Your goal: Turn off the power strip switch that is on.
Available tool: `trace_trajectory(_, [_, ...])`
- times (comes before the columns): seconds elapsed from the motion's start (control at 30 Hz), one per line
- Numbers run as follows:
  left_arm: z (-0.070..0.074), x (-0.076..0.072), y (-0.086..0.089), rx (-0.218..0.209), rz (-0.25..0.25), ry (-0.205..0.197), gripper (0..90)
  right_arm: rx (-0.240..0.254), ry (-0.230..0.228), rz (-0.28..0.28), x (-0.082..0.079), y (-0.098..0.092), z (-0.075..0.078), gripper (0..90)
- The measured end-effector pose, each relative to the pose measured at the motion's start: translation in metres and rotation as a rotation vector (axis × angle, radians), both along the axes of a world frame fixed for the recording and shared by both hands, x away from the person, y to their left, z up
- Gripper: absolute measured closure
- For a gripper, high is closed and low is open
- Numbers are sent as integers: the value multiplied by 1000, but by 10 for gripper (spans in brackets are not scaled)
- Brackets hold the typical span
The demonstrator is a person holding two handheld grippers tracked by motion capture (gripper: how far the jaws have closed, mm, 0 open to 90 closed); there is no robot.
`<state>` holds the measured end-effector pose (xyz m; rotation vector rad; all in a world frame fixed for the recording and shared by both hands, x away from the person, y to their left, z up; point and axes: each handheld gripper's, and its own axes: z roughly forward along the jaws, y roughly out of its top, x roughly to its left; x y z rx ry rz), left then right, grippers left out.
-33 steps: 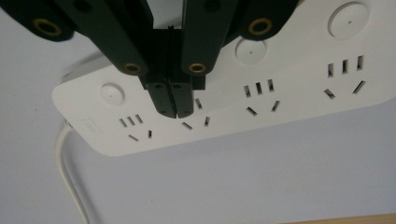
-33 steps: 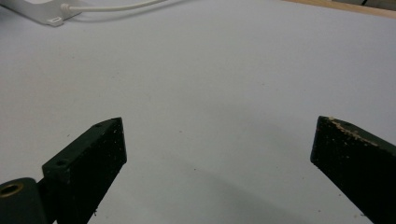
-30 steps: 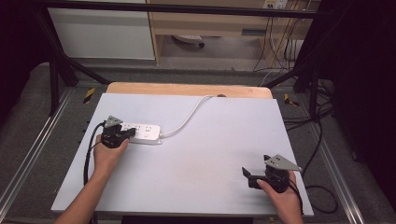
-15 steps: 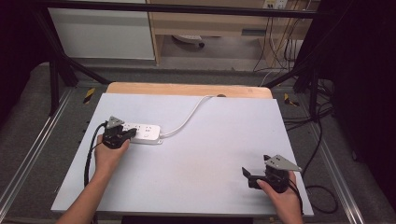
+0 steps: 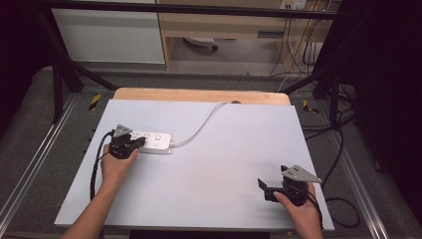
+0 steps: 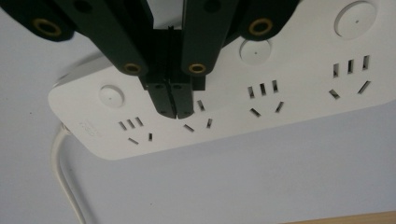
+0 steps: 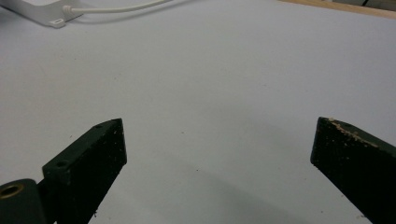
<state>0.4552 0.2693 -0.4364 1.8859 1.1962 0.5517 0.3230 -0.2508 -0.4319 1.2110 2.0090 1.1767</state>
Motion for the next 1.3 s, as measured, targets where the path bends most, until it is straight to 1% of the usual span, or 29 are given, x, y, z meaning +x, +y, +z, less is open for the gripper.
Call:
trace_trajectory(0.2, [0, 0, 0, 1, 2, 1, 900, 0, -2, -4, 0, -1, 1, 42])
trace_trajectory(0.3, [0, -1, -1, 9, 3, -4, 900, -1, -1, -2, 0, 0, 0, 43])
trace_trajectory(0.37, [0, -1, -2, 22, 1, -7, 900, 0, 0, -1, 0, 0, 1, 43])
trace_trajectory(0.83, [0, -1, -3, 18, 13, -2, 900, -2, 4, 0, 0, 0, 0, 43])
trace_trajectory(0.97, [0, -2, -4, 27, 18, -7, 900, -3, 3, 0, 0, 0, 0, 43])
trace_trajectory(1.07, [0, -2, -4, 23, 22, -7, 900, 2, 3, -1, -1, 0, 1, 43])
trace_trajectory(1.13, [0, -2, -4, 11, 23, -5, 900, 3, 2, -2, -1, -1, 1, 43])
trace_trajectory(1.2, [0, -2, -4, 17, 24, -3, 900, 3, 1, -2, -1, -1, 1, 43])
trace_trajectory(1.3, [0, -2, -4, 13, 27, -1, 900, 3, 0, -2, -1, -1, 1, 43])
